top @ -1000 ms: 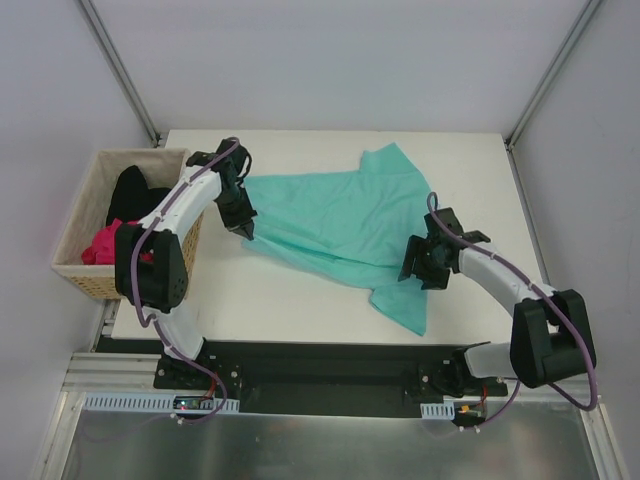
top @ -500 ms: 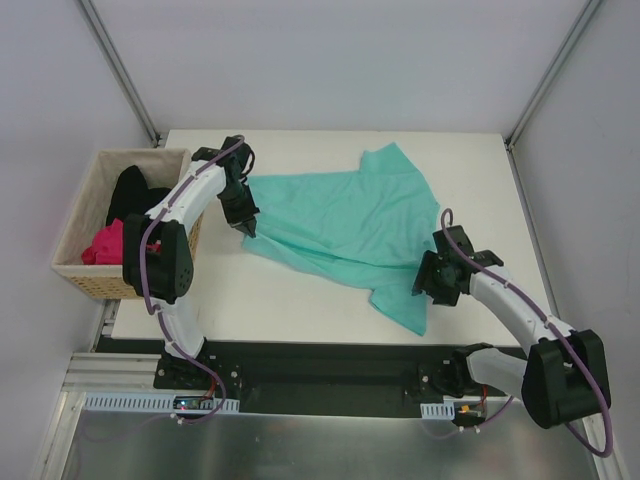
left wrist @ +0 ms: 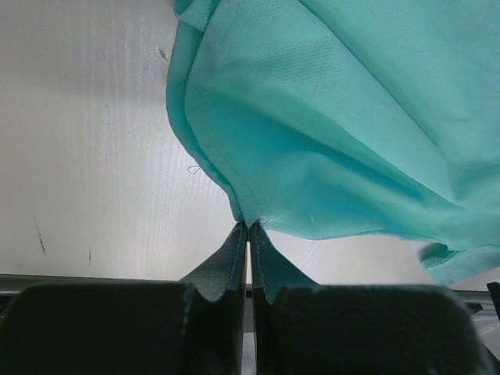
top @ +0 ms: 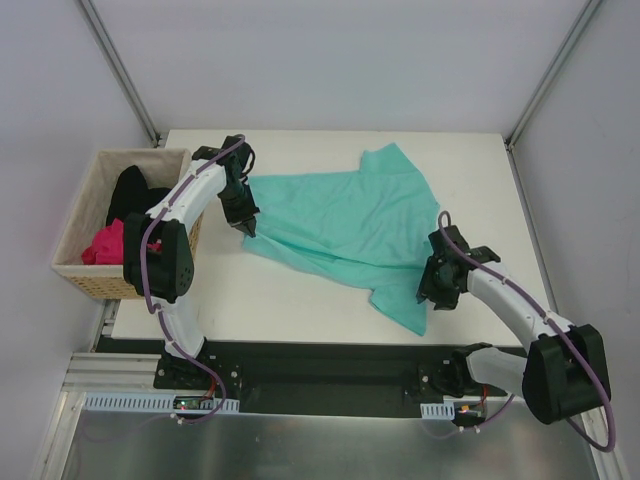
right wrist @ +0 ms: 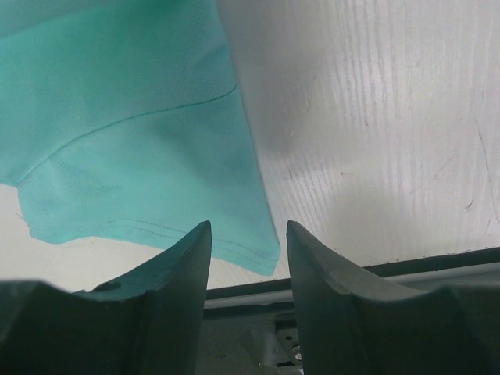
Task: Fold and stack the t-shirts
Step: Grap the side of the flattened tshirt closest away from the robot with both arms
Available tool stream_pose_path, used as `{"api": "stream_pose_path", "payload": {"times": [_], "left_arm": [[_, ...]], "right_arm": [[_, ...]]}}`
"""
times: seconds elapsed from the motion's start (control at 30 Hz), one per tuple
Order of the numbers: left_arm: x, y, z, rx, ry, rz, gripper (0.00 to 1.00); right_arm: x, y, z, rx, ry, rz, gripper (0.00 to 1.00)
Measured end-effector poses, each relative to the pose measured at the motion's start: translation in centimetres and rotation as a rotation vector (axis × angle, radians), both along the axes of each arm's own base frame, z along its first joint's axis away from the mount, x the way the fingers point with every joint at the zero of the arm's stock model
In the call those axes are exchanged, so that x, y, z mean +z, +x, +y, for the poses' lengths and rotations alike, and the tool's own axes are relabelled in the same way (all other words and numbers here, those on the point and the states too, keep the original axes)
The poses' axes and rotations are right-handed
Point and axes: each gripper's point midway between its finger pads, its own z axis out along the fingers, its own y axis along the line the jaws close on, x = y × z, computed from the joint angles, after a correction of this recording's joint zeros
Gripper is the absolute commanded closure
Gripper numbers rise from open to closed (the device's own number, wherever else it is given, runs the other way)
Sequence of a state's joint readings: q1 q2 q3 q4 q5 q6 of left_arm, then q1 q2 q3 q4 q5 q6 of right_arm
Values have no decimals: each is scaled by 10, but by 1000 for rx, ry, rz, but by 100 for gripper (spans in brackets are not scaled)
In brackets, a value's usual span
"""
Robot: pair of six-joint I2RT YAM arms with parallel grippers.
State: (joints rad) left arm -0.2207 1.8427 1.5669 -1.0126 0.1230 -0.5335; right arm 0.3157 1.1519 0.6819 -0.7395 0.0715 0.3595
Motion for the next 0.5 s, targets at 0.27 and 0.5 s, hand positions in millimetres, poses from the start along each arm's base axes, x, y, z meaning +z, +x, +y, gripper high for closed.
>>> {"api": "stream_pose_path", "payload": {"times": [0.27,0.5], "left_arm": [[0,-1,0,-2,0,3,100],[0,-1,0,-2,1,6,100]], "right_arm": [[-7,-16,7,54,-10,86,54],[-11,-28,11,70,0,170,56]]}}
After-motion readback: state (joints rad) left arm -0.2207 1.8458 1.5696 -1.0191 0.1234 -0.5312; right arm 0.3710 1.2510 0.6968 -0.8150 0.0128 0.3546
